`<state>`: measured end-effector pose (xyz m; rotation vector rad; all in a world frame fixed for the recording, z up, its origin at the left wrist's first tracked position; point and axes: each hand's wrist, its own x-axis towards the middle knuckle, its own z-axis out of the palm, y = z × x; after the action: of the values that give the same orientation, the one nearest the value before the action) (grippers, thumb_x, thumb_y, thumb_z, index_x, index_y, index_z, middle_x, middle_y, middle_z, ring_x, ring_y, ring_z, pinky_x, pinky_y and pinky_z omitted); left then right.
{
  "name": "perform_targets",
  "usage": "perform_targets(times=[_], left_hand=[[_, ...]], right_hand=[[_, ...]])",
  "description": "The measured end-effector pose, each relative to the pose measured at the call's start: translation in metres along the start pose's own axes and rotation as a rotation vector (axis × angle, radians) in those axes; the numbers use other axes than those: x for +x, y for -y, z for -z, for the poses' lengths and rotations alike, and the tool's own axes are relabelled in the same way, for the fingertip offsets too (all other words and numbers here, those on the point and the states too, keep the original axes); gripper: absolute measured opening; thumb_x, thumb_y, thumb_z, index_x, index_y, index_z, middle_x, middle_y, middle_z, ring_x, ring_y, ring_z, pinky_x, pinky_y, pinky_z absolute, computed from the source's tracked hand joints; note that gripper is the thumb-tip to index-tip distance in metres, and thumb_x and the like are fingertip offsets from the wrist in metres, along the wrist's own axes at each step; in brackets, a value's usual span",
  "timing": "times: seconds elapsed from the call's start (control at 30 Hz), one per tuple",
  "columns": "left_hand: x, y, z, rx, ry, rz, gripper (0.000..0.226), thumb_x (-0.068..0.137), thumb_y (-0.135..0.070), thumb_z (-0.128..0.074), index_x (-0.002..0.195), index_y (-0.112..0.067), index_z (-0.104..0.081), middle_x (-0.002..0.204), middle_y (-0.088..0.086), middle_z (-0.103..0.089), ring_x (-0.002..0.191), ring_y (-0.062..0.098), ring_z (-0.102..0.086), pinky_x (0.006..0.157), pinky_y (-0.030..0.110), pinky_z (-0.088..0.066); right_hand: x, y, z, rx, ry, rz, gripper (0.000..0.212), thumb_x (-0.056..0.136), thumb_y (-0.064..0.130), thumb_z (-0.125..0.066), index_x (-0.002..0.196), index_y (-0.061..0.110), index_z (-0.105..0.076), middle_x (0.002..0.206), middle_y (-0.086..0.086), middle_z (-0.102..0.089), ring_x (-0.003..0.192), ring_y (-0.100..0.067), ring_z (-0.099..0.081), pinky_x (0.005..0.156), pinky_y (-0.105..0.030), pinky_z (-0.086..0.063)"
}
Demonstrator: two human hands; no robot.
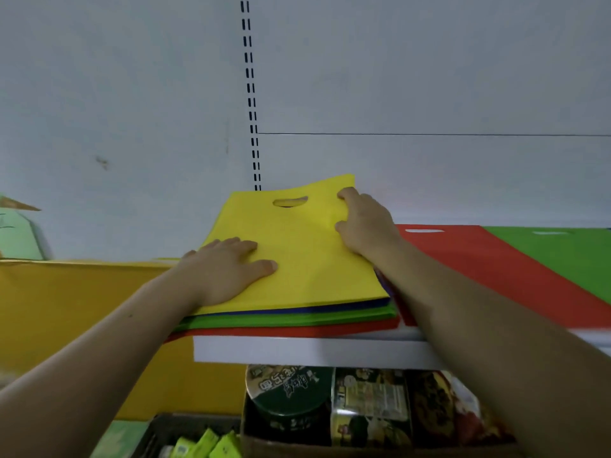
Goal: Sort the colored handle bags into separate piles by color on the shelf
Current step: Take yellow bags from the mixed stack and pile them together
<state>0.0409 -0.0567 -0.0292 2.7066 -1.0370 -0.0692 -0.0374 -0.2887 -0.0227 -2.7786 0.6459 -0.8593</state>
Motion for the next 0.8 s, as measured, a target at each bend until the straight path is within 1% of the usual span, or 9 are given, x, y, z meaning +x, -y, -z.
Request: perform_targets(times=[0.13,0.23,0.3,0.4,0.53,0.6,0.67,0.73,0.8], left_hand=[[-0.003,-0.003,0.001,-0.049,-0.057,0.006,0.069,0.086,-0.069,-0.032,0.145,-0.034,-0.030,0.155,-0.007,-0.023,0.142,0.018,-0.021,0.116,0.044,-0.017],[-0.005,-0.005,0.003,-0.157,-0.095,0.042,0.062,0.088,-0.062,-0.039,0.142,-0.031,-0.036,0.152,-0.004,-0.031,0.139,0.020,-0.029,0.113,0.038,-0.023],[-0.006,-0.005,0.005,-0.202,-0.097,0.069,0.063,0.087,-0.060,-0.046,0.142,-0.031,-0.037,0.152,-0.002,-0.032,0.138,0.021,-0.031,0.110,0.035,-0.025],[-0.008,-0.006,0.010,-0.261,-0.109,0.099,0.064,0.085,-0.056,-0.055,0.142,-0.032,-0.037,0.151,0.001,-0.033,0.135,0.023,-0.034,0.105,0.034,-0.030],[-0.007,-0.001,0.019,-0.411,-0.227,0.134,0.064,0.085,-0.042,-0.065,0.142,-0.029,-0.039,0.148,0.005,-0.036,0.133,0.025,-0.037,0.100,0.035,-0.034],[-0.005,0.003,0.022,-0.458,-0.280,0.152,0.066,0.084,-0.036,-0.068,0.142,-0.026,-0.038,0.148,0.006,-0.036,0.132,0.026,-0.038,0.098,0.036,-0.036],[-0.003,0.007,0.022,-0.520,-0.328,0.172,0.065,0.082,-0.029,-0.071,0.139,-0.024,-0.041,0.146,0.007,-0.038,0.128,0.027,-0.043,0.096,0.037,-0.037],[-0.003,0.009,0.022,-0.607,-0.388,0.183,0.059,0.081,-0.023,-0.073,0.134,-0.021,-0.048,0.141,0.008,-0.044,0.122,0.026,-0.048,0.092,0.036,-0.038],[-0.002,0.008,0.024,-0.683,-0.452,0.183,0.051,0.080,-0.017,-0.073,0.127,-0.017,-0.054,0.133,0.006,-0.050,0.112,0.023,-0.050,0.086,0.034,-0.038]], right_hand=[[-0.001,-0.004,0.004,0.106,-0.088,0.082,0.053,0.091,0.012,-0.055,0.140,0.015,-0.037,0.118,-0.017,-0.056,0.106,-0.033,-0.052,0.081,-0.033,-0.036],[-0.002,-0.007,0.006,0.132,-0.141,0.141,0.053,0.092,0.010,-0.055,0.141,0.013,-0.037,0.119,-0.016,-0.056,0.108,-0.034,-0.051,0.084,-0.035,-0.037],[-0.001,-0.008,0.007,0.100,-0.186,0.181,0.053,0.091,0.011,-0.056,0.141,0.012,-0.039,0.117,-0.017,-0.056,0.108,-0.035,-0.049,0.086,-0.039,-0.038],[0.000,-0.005,0.011,0.054,-0.270,0.218,0.050,0.091,0.011,-0.055,0.139,0.013,-0.044,0.110,-0.016,-0.056,0.101,-0.035,-0.050,0.083,-0.042,-0.041],[-0.006,0.000,0.016,0.268,-0.396,0.250,0.045,0.092,0.005,-0.052,0.136,0.011,-0.047,0.109,-0.017,-0.053,0.085,-0.038,-0.056,0.074,-0.042,-0.047],[-0.006,-0.001,0.017,0.349,-0.479,0.283,0.044,0.090,0.002,-0.054,0.134,0.007,-0.050,0.110,-0.018,-0.056,0.088,-0.029,-0.054,0.078,-0.034,-0.043],[-0.005,-0.002,0.020,0.416,-0.553,0.311,0.043,0.088,0.000,-0.055,0.131,0.001,-0.051,0.113,-0.020,-0.059,0.094,-0.018,-0.049,0.081,-0.017,-0.037],[-0.005,-0.003,0.023,0.460,-0.620,0.323,0.042,0.087,-0.002,-0.055,0.129,-0.003,-0.052,0.115,-0.020,-0.060,0.099,-0.013,-0.046,0.085,-0.001,-0.030],[-0.006,-0.003,0.026,0.493,-0.671,0.327,0.041,0.087,-0.003,-0.055,0.127,-0.006,-0.052,0.116,-0.020,-0.059,0.101,-0.013,-0.046,0.088,0.005,-0.025]])
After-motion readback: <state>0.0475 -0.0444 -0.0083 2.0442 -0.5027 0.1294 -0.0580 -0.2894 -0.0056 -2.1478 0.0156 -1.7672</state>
